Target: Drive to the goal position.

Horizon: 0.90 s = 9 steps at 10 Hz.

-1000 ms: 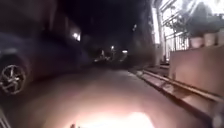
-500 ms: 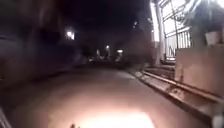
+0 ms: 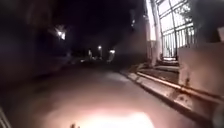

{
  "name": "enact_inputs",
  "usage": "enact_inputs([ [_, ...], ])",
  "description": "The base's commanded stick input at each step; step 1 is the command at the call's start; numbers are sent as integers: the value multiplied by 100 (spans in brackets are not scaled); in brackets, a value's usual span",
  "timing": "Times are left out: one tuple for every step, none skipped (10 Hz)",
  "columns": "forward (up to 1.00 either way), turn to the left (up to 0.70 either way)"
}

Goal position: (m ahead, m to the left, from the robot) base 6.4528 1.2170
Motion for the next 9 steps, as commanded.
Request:
enact_inputs([
  [100,0],
  [100,0],
  [100,0],
  [100,0],
  [100,0],
  [100,0],
  [100,0],
  [100,0],
  [100,0],
])
